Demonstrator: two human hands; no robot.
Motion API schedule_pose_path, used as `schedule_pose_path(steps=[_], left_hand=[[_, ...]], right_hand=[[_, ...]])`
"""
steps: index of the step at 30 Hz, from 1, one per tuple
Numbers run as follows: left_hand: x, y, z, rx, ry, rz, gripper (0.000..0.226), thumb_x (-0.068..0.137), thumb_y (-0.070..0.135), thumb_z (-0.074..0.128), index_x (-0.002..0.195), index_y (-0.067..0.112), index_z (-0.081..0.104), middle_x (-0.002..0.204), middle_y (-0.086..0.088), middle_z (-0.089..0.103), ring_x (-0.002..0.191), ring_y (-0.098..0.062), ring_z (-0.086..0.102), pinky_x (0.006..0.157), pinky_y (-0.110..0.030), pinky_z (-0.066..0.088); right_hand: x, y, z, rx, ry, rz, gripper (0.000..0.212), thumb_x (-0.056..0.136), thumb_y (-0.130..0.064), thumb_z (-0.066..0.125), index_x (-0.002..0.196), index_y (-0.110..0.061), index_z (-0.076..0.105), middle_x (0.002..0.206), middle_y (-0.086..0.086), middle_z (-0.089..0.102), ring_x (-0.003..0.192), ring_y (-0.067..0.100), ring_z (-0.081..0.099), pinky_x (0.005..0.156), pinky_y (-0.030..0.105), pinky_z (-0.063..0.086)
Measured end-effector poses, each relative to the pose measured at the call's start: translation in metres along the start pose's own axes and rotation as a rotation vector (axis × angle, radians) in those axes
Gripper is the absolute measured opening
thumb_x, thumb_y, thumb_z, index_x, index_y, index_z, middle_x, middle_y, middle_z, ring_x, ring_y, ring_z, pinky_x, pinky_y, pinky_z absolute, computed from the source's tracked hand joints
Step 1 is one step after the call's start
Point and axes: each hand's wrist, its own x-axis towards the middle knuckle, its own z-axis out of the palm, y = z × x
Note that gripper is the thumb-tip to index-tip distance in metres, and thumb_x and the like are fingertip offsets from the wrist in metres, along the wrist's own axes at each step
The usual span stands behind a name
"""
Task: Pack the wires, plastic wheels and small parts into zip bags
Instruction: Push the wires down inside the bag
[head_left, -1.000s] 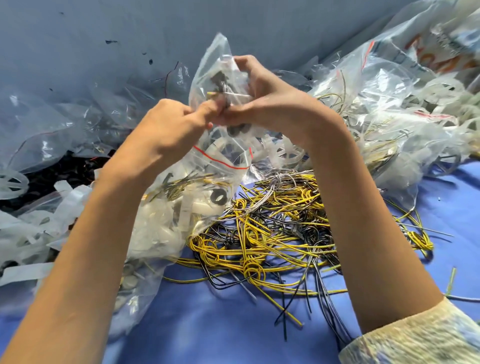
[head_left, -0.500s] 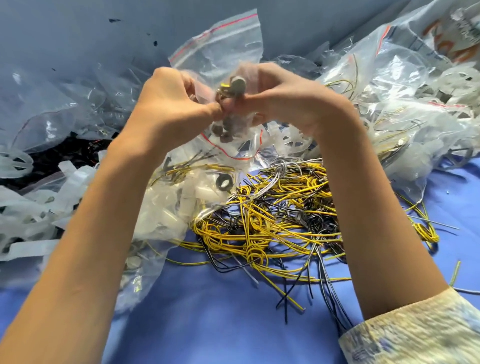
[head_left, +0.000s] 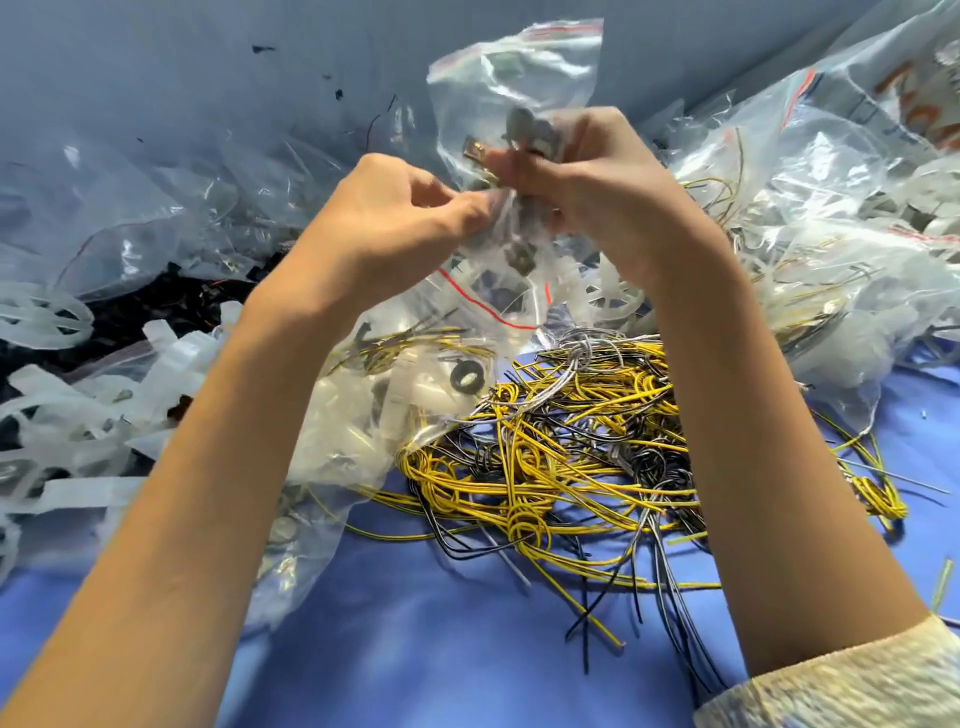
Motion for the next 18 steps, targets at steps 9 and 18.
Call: schedule_pose_path(steps=[9, 18], left_hand=[[-0.004, 0.005, -0.002, 0.099, 0.062, 0.029, 0.036, 0.068, 0.036, 0.059, 0.061, 0.001, 0.056, 0.047, 0.004, 0.034, 0.043, -0.008, 0.028, 0.04, -0.018, 0.023], [-0.002, 0.004, -0.004, 0.01, 0.101, -0.018, 0.022, 0.073, 0.038, 0.07, 0.066, 0.017, 0.067, 0.081, -0.005, 0.072, 0.071, -0.007, 0.06, 0.066, -0.02, 0.042]], right_hand=[[0.003, 0.0, 0.011, 0.045, -0.095, -0.056, 0.025, 0.095, -0.001, 0.051, 0.074, -0.013, 0.045, 0.064, 0.003, 0.046, 0.052, 0.004, 0.044, 0.051, 0.017, 0.034], [0.006, 0.002, 0.011, 0.004, 0.018, 0.123, 0.043, 0.1, -0.038, 0.041, 0.065, -0.016, 0.052, 0.05, -0.002, 0.059, 0.043, 0.008, 0.054, 0.051, 0.02, 0.049]])
